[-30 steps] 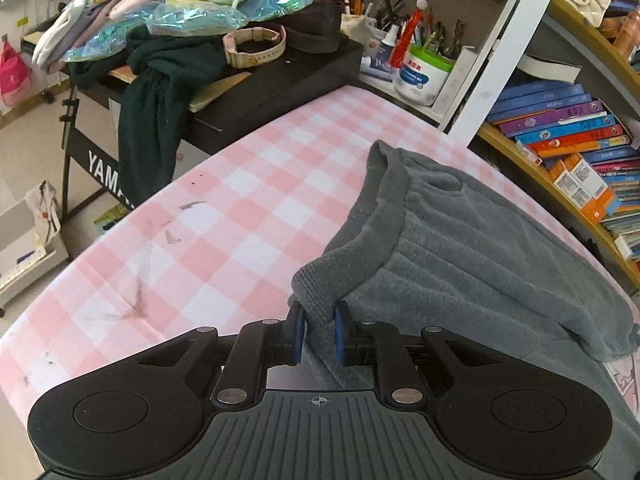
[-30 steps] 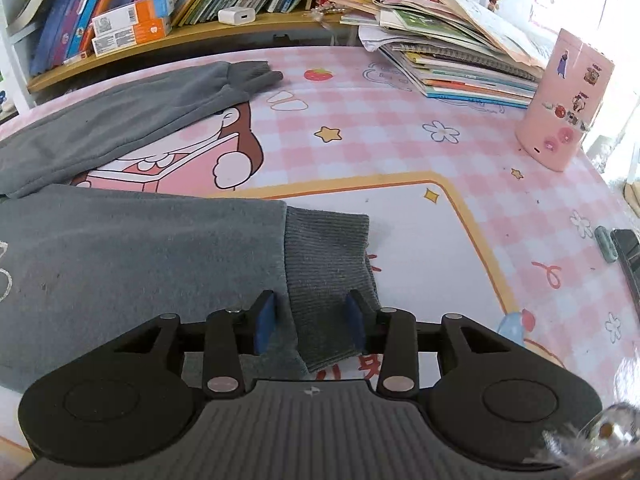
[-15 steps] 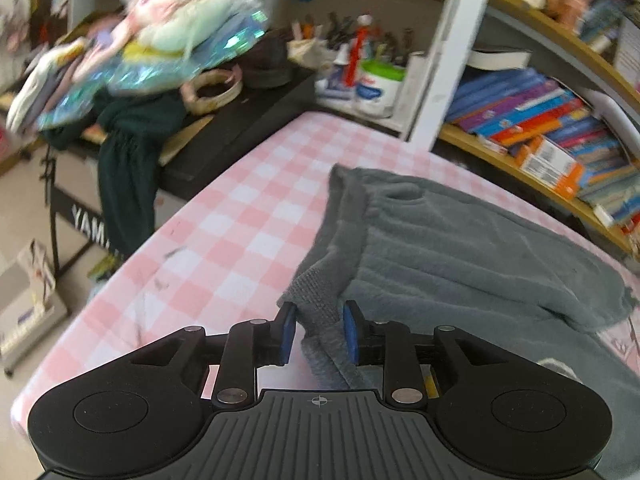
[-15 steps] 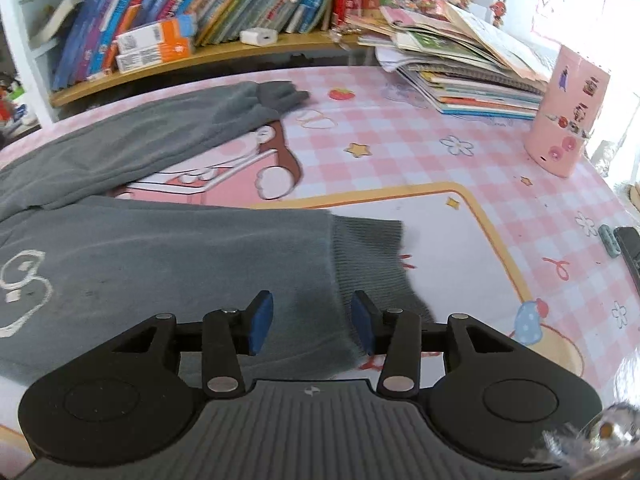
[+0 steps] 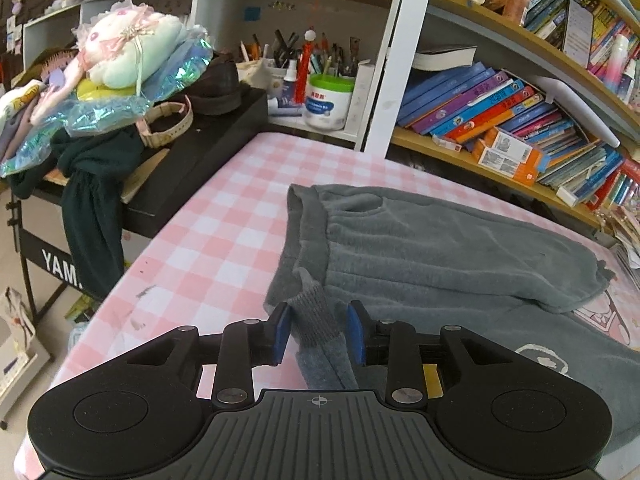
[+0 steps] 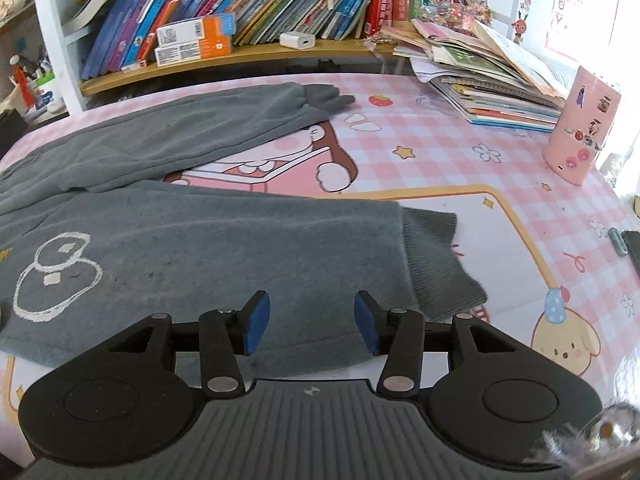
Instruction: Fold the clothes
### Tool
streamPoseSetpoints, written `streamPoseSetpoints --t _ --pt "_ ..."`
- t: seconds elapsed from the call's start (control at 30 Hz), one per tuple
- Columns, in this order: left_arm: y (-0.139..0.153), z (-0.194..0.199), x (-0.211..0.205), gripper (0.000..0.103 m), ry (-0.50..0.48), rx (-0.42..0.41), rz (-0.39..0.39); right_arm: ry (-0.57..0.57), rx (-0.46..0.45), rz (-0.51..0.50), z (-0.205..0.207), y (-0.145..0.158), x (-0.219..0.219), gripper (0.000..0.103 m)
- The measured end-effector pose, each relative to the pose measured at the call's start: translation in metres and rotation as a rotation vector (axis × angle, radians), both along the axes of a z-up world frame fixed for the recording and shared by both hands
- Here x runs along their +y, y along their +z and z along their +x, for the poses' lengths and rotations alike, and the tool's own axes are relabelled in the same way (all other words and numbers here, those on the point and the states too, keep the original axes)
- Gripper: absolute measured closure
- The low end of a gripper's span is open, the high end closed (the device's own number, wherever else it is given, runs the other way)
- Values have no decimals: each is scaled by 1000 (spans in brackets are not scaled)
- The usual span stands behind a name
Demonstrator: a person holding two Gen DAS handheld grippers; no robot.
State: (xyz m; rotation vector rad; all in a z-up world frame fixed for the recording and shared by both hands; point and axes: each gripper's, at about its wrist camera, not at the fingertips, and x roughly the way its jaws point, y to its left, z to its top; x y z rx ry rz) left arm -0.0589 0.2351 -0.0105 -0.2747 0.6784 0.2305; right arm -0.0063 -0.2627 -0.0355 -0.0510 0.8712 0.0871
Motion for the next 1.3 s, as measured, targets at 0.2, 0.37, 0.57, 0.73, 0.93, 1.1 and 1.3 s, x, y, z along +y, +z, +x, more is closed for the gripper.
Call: streamPoseSetpoints --t 0.2,0.37,0.57,0.73,0.93,1.1,1.3 --pt "5 -5 9 61 -15 -34 17 15 6 -13 -6 -2 19 51" --pt "5 -5 12 60 -44 -49 16 28 7 -24 -10 -1 33 47" --pt "-6 -2 14 60 -86 -28 -17 50 11 -39 -11 0 49 40" --pt "-27 0 32 61 -44 40 -146 63 19 -53 -11 1 58 40" --pt "-42 -2 50 77 -2 79 -194 79 35 -66 -8 0 70 39" --pt "-40 -5 54 76 16 76 -184 96 37 -68 -6 1 77 39" --pt "-20 -6 54 72 37 -9 -121 92 42 -69 -4 1 82 39"
